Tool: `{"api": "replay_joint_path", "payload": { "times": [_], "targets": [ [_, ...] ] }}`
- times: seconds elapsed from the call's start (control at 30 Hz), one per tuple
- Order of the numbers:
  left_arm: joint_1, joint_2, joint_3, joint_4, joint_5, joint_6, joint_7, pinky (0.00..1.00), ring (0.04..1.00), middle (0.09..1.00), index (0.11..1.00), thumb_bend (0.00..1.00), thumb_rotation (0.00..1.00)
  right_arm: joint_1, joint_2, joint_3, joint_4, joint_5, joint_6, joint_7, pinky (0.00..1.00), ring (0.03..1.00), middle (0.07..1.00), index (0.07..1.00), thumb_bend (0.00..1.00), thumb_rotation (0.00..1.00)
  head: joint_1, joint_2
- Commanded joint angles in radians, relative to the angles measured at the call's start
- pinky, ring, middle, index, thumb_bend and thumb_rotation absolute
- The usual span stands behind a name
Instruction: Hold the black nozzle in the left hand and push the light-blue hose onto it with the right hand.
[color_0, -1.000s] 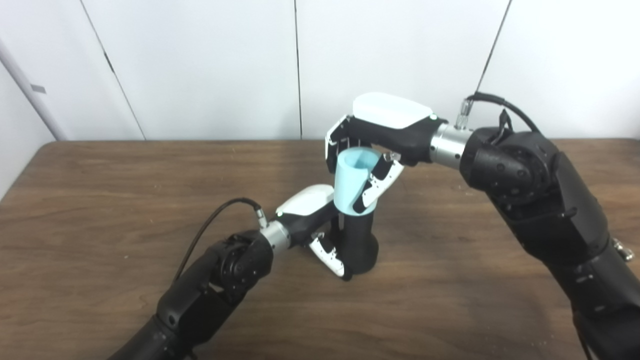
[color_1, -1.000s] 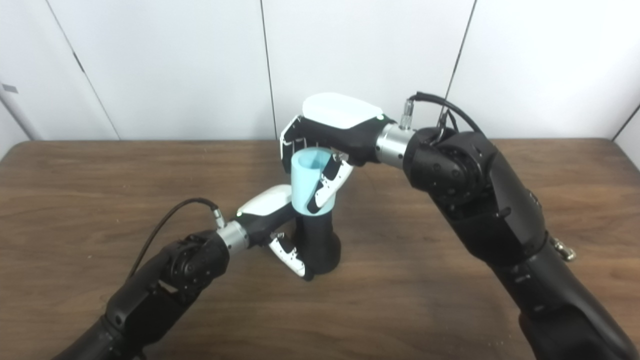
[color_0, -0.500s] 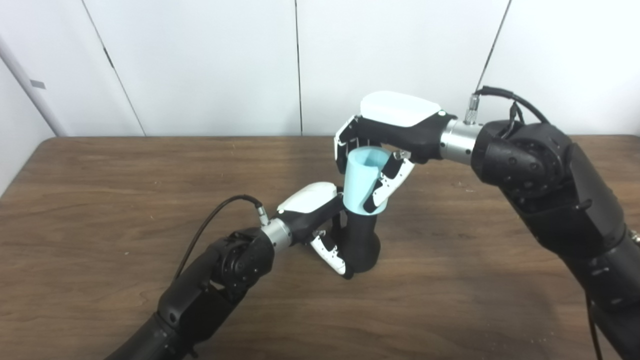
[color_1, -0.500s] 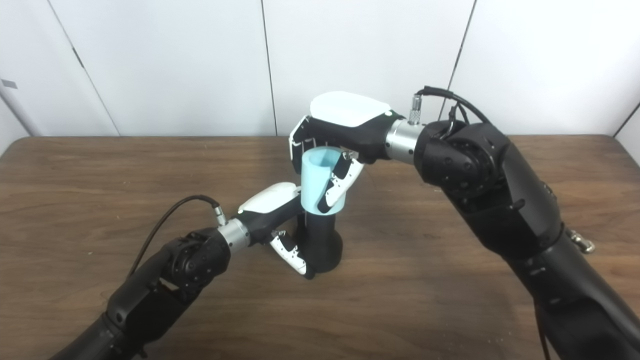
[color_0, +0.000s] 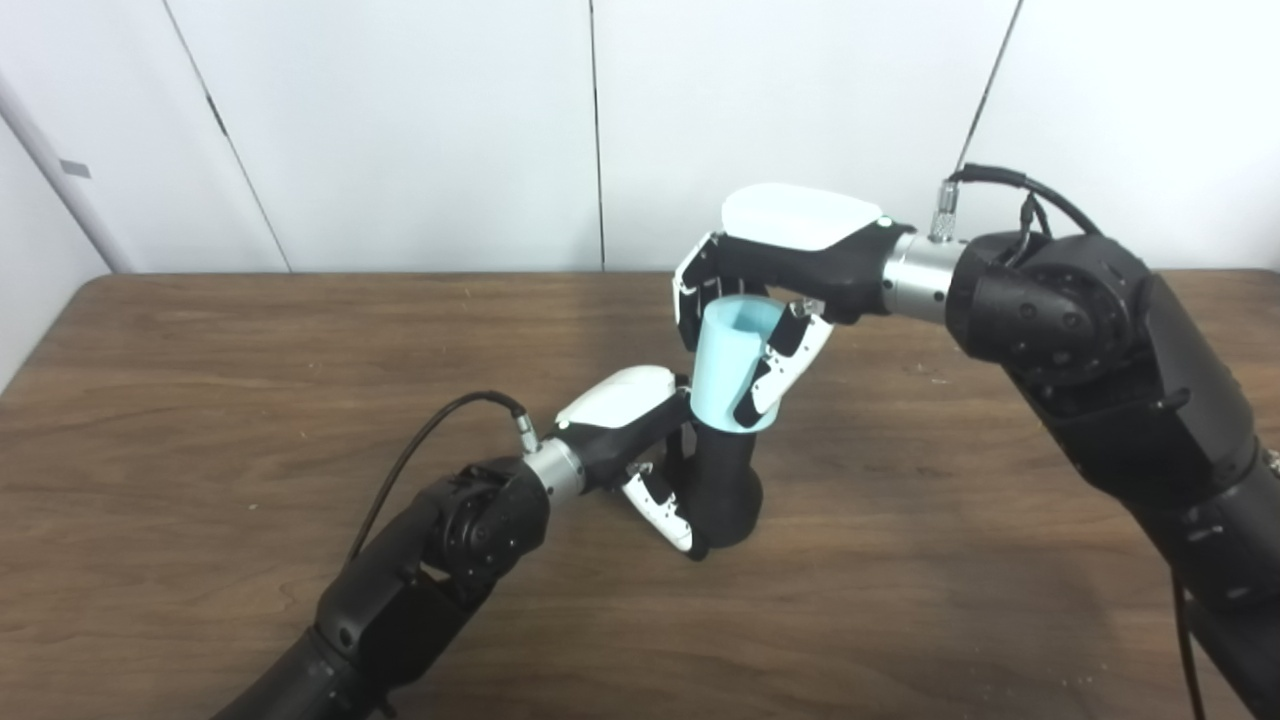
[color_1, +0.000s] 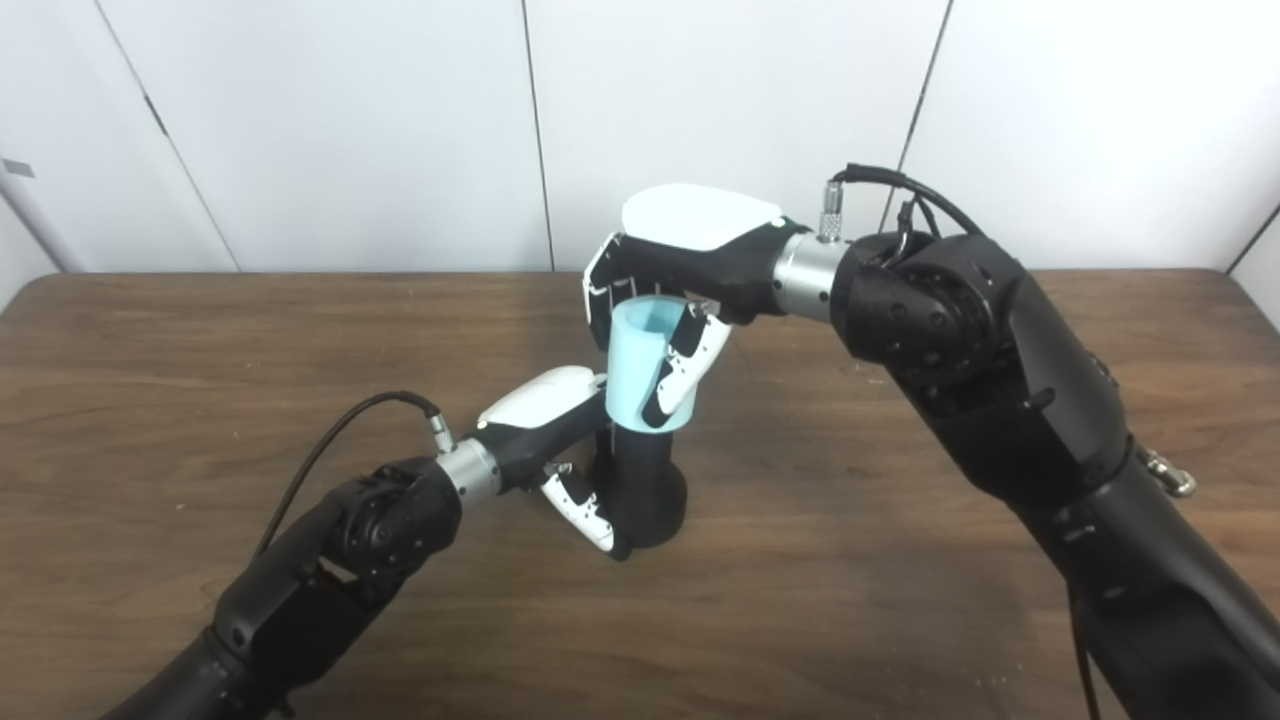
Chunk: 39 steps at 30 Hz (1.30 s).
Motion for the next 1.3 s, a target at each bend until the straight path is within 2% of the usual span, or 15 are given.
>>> {"api": "replay_joint_path", "payload": {
  "times": [0.0, 0.43, 0.63, 0.93, 1.27],
  "targets": [
    [0.048, 0.017, -0.048, 0.034, 0.025, 0.035, -0.105, 1.0, 0.584, 0.471, 0.489, 0.53, 0.0, -0.018, -0.027, -0.014, -0.024, -0.007, -0.023, -0.01, 0.38, 0.462, 0.476, 0.471, 0.5, 0.0, 0.003, 0.002],
    [0.045, 0.019, -0.042, 0.041, 0.015, 0.029, -0.106, 1.0, 0.584, 0.475, 0.487, 0.53, 0.0, 0.017, -0.016, -0.007, -0.071, 0.014, -0.008, 0.001, 0.42, 0.444, 0.46, 0.496, 0.5, 0.0, 0.003, 0.012],
    [0.04, 0.019, -0.041, 0.042, 0.013, 0.031, -0.11, 1.0, 0.58, 0.476, 0.487, 0.53, 0.0, 0.037, -0.017, -0.011, -0.074, 0.028, -0.011, -0.002, 0.38, 0.443, 0.465, 0.502, 0.5, 0.0, 0.002, 0.017],
    [0.037, 0.023, -0.04, 0.037, 0.016, 0.031, -0.116, 1.0, 0.572, 0.476, 0.487, 0.53, 0.0, 0.056, -0.025, -0.006, -0.071, 0.032, -0.028, -0.01, 0.39, 0.444, 0.462, 0.501, 0.5, 0.0, -0.001, 0.024],
    [0.035, 0.024, -0.042, 0.038, 0.019, 0.026, -0.116, 1.0, 0.57, 0.47, 0.49, 0.53, 0.0, 0.097, -0.031, 0.018, -0.072, 0.009, -0.044, -0.024, 0.51, 0.469, 0.45, 0.483, 0.5, 0.0, -0.003, 0.027]
  ]
}}
